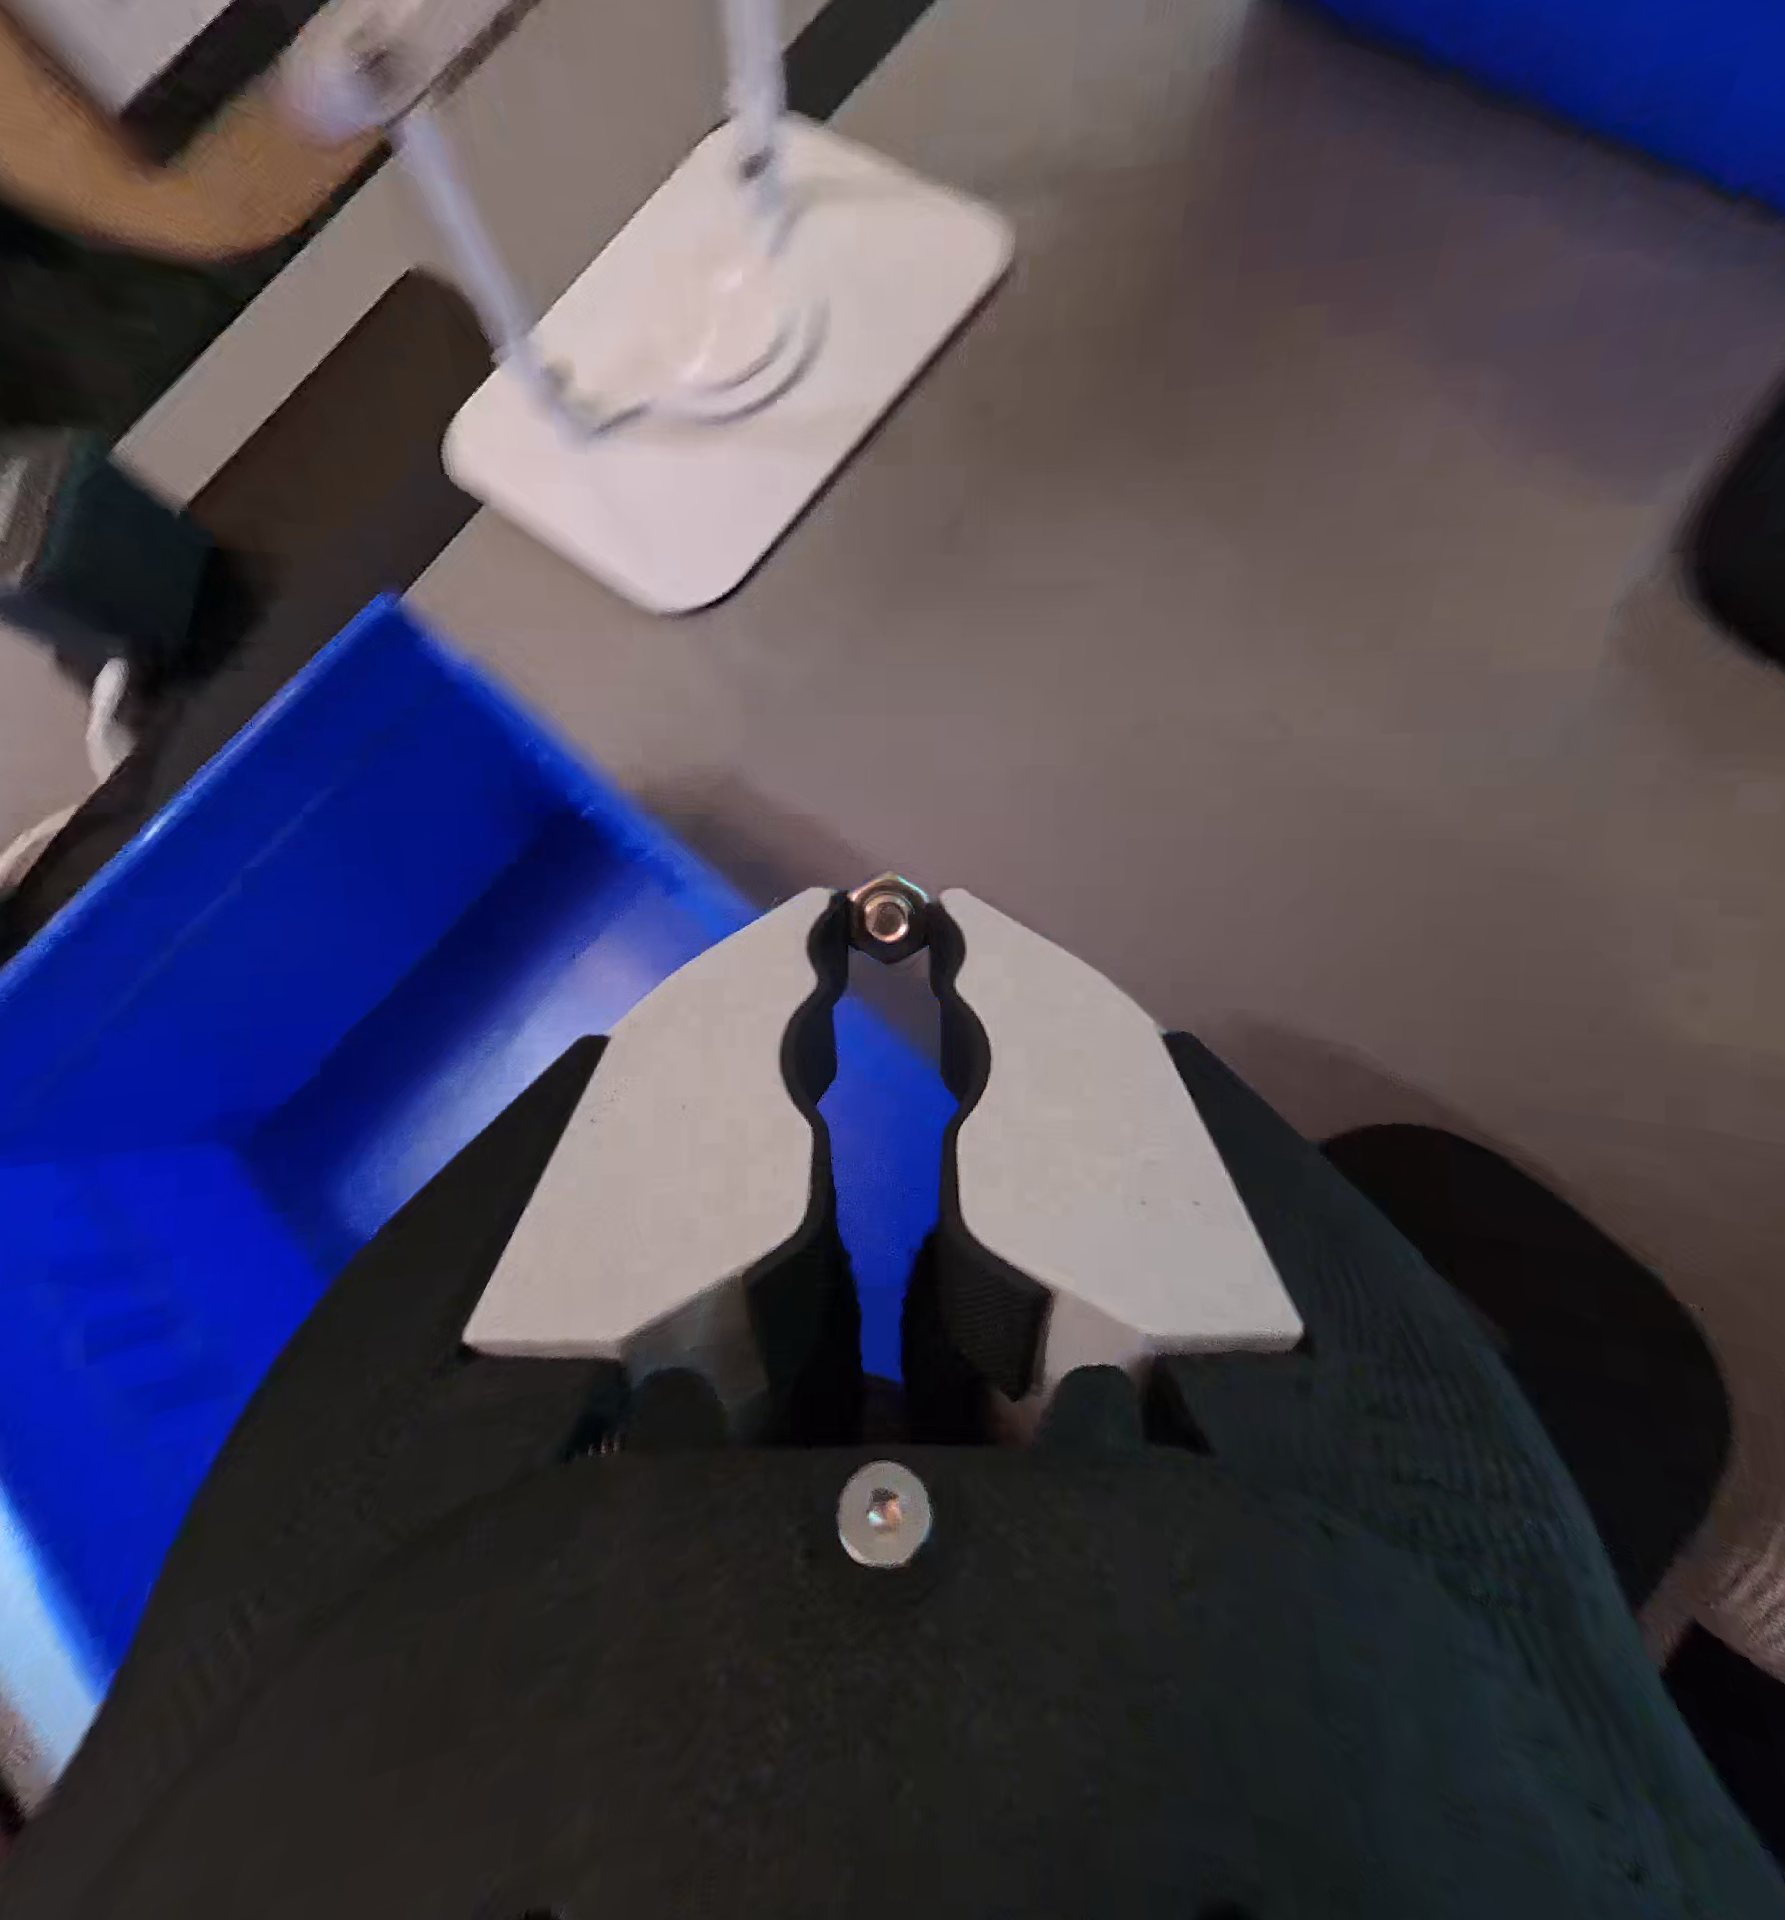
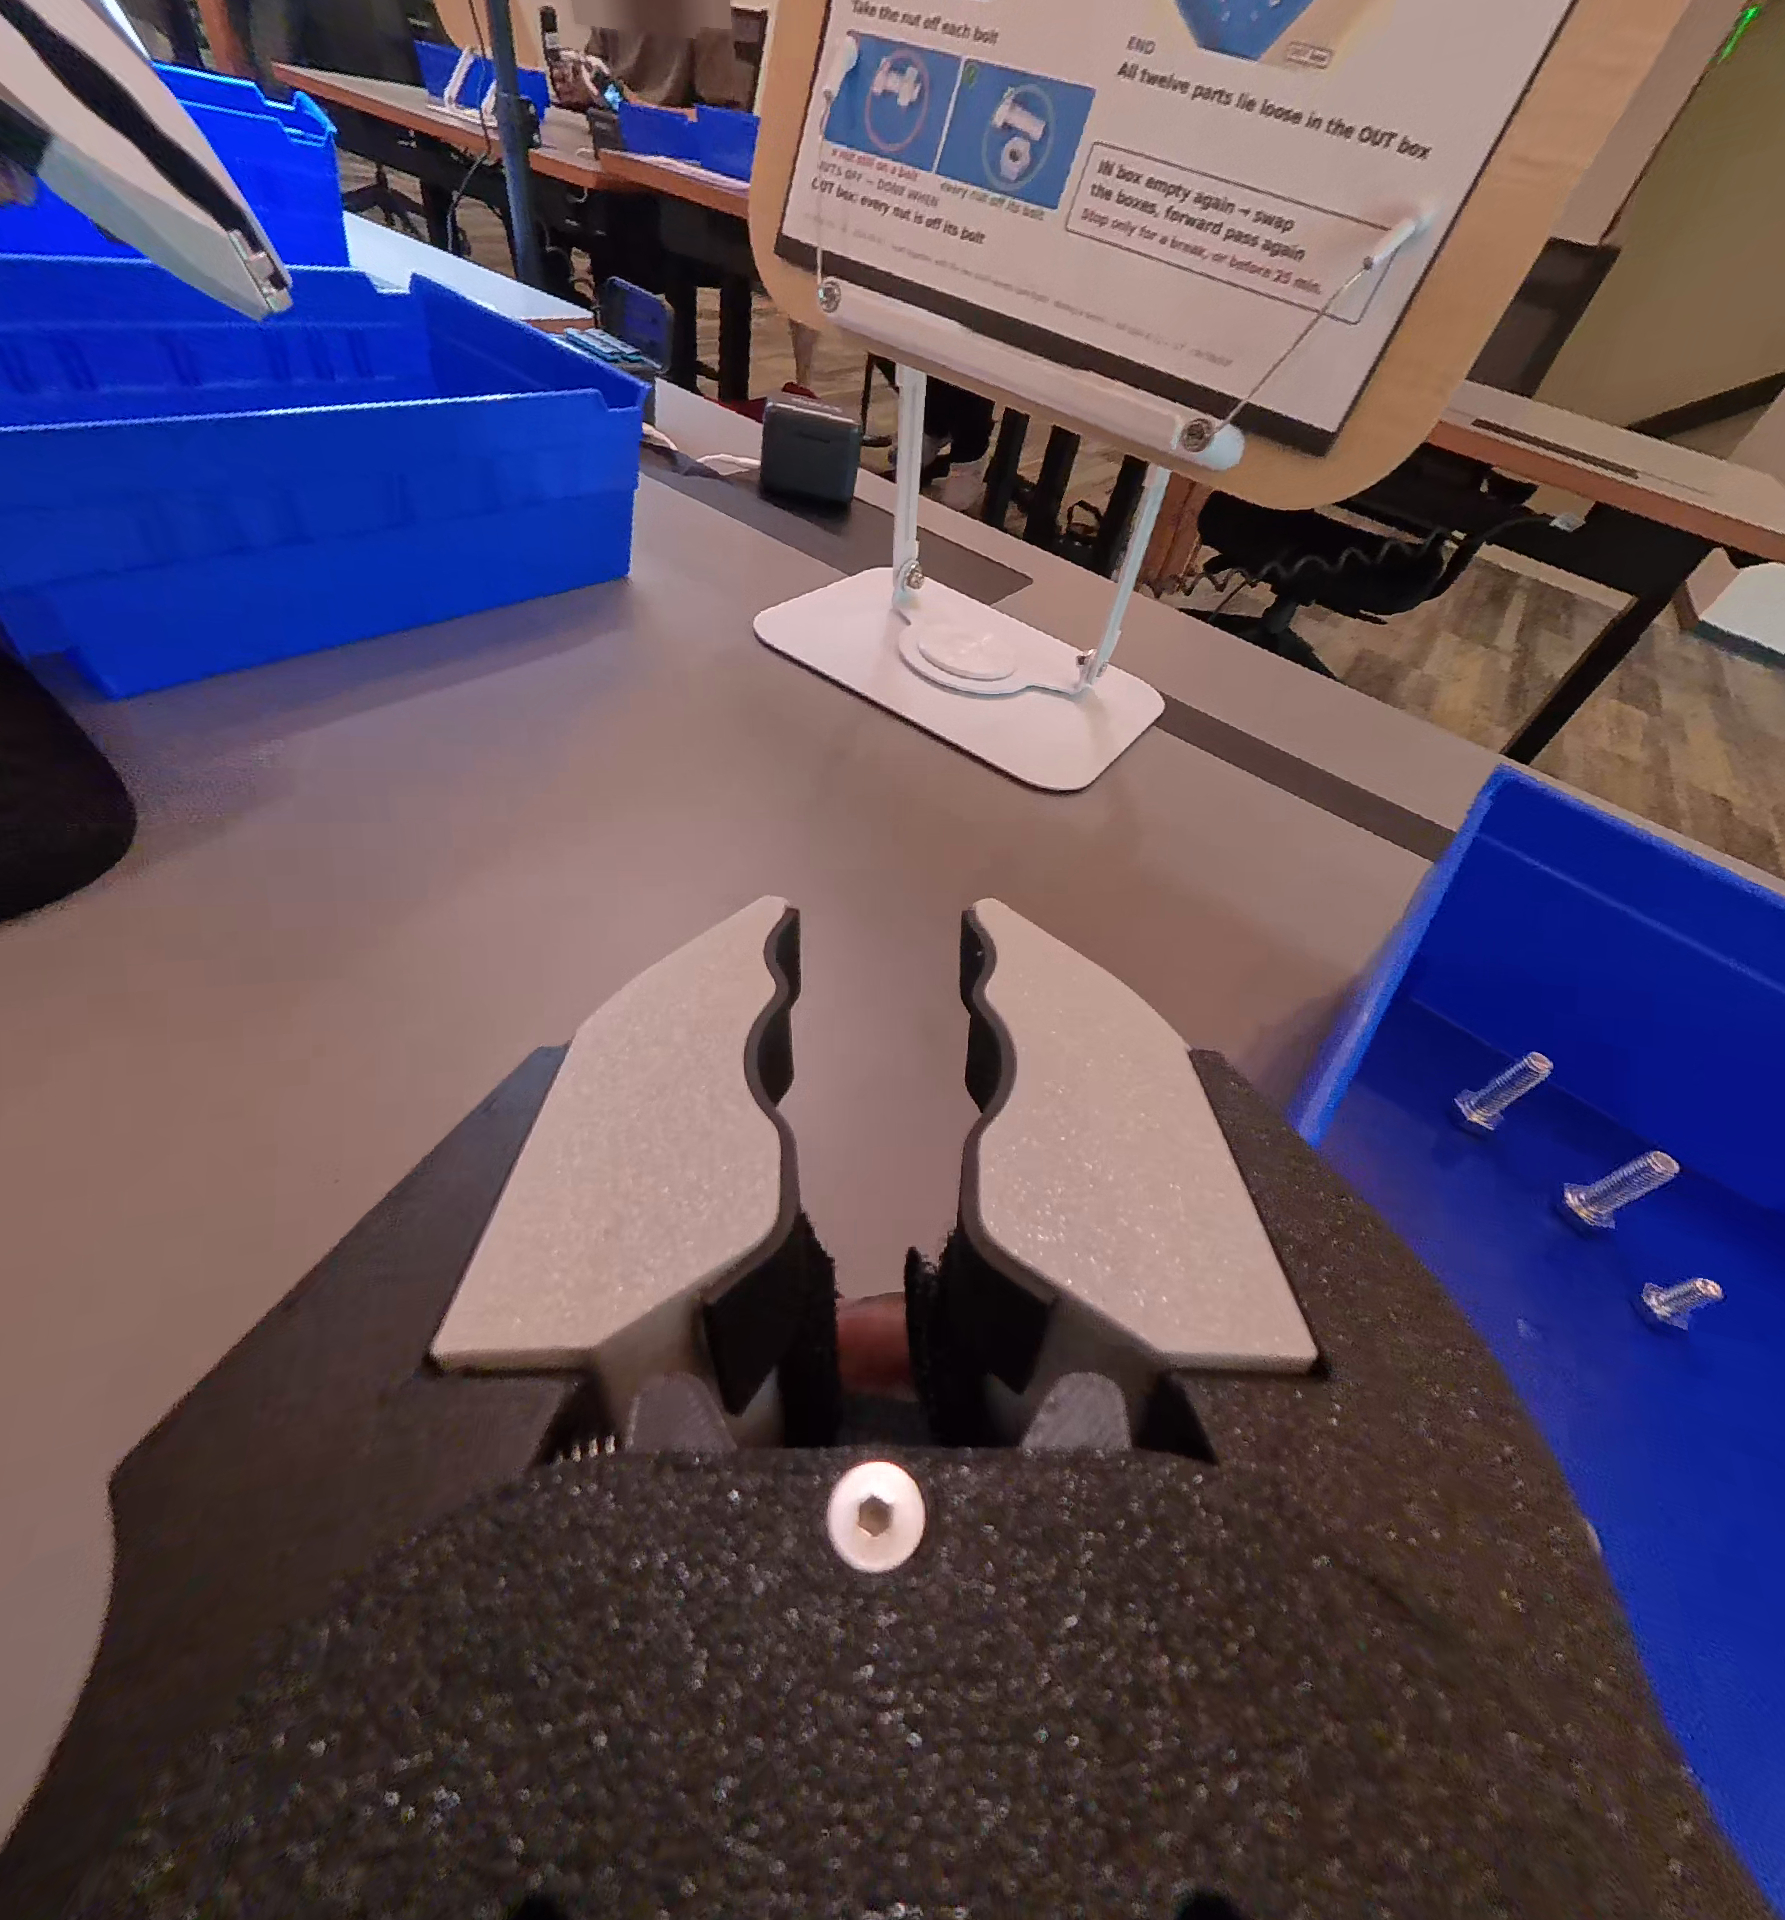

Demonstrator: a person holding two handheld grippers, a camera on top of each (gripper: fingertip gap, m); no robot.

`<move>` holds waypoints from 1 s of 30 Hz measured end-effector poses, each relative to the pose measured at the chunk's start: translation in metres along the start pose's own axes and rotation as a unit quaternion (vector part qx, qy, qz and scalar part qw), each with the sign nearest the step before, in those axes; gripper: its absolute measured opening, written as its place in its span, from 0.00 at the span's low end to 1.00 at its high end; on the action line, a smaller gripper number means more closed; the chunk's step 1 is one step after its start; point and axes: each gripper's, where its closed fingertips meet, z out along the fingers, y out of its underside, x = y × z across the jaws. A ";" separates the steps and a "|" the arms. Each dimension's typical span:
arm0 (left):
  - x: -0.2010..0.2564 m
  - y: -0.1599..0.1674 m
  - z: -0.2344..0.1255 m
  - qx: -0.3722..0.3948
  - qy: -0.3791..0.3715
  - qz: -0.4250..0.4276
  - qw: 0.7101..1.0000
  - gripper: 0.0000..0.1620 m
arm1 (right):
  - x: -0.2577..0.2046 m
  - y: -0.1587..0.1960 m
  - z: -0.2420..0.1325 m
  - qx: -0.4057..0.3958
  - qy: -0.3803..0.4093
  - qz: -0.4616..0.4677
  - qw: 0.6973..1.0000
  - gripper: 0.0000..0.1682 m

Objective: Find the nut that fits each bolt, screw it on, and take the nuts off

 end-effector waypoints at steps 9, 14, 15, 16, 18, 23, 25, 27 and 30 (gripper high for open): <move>0.124 -0.007 0.034 -0.009 0.108 0.110 0.988 0.09 | -0.010 -0.003 0.000 0.000 -0.011 -0.011 1.000 0.18; 0.174 0.014 0.065 -0.037 0.163 0.126 0.978 0.09 | -0.015 -0.003 0.002 0.005 -0.026 -0.008 1.000 0.18; 0.181 0.018 0.070 -0.043 0.172 0.127 0.976 0.09 | -0.016 -0.002 0.002 0.004 -0.027 -0.008 1.000 0.18; 0.188 0.022 0.076 -0.048 0.178 0.128 0.974 0.09 | -0.016 -0.002 0.002 0.004 -0.028 -0.008 1.000 0.18; 0.196 0.029 0.084 -0.059 0.182 0.137 0.972 0.09 | -0.018 -0.001 0.002 0.003 -0.032 -0.008 0.999 0.18; 0.210 0.038 0.092 -0.074 0.200 0.145 0.966 0.09 | -0.022 0.001 0.003 0.001 -0.042 -0.004 0.999 0.18; 0.214 0.042 0.095 -0.081 0.205 0.147 0.964 0.09 | -0.024 0.002 0.004 -0.001 -0.048 -0.004 0.999 0.18; 0.217 0.046 0.097 -0.089 0.209 0.151 0.962 0.09 | -0.028 0.004 0.006 -0.006 -0.058 -0.007 0.998 0.18; 0.220 0.051 0.100 -0.101 0.213 0.157 0.959 0.09 | -0.033 0.007 0.008 -0.014 -0.068 -0.014 0.997 0.18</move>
